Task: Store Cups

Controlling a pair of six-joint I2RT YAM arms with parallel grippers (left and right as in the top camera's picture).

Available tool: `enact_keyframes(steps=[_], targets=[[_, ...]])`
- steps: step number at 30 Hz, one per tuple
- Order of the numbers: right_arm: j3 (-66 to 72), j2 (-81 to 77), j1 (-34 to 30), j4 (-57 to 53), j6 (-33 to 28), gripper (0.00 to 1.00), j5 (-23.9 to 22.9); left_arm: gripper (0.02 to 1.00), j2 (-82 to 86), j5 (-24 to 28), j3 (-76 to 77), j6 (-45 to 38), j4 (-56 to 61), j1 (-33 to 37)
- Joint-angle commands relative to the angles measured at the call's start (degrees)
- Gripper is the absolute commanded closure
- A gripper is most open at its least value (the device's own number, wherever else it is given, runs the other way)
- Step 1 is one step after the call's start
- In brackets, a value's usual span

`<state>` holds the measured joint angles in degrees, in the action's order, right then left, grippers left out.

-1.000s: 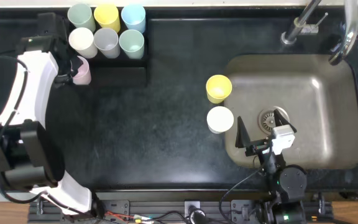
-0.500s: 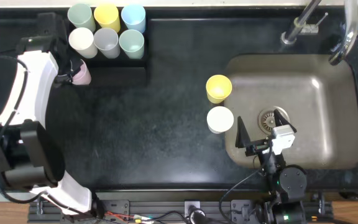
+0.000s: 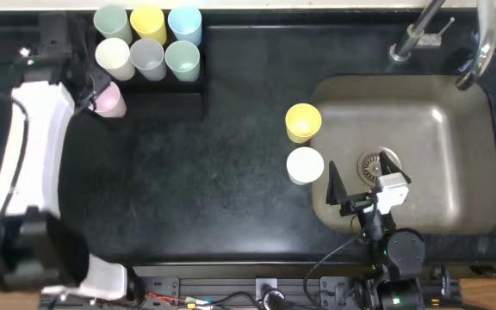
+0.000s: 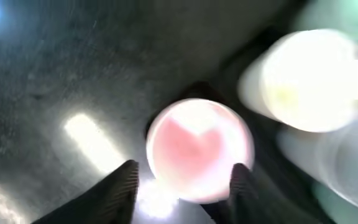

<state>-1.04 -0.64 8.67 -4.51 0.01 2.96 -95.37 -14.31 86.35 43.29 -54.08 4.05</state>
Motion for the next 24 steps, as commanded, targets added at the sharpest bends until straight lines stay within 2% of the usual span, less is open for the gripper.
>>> enact_keyframes(steps=[1, 3, 9, 17, 24], targets=[[0.8, 0.4, 0.3, 0.3, 0.0, 0.005, 0.0, 0.299, 6.0, 0.9, 0.0, 0.0, 1.2, -5.0], [0.8, 0.4, 0.3, 0.3, 0.0, 0.003, 0.0, 0.235, 6.8, 1.3, 0.8, 0.0, 1.3, -8.5], [0.8, 0.4, 0.3, 0.3, 0.0, 0.003, 0.0, 0.169, 5.8, 3.6, 3.5, -0.5, 4.1, -21.2], [0.8, 0.4, 0.3, 0.3, 0.0, 0.005, 0.0, 0.156, -2.4, 7.7, 9.3, -1.0, 5.3, -37.3], [0.8, 0.4, 0.3, 0.3, 0.0, 0.003, 0.0, 0.163, -12.8, 9.8, 17.3, -1.3, -1.6, -43.5]])
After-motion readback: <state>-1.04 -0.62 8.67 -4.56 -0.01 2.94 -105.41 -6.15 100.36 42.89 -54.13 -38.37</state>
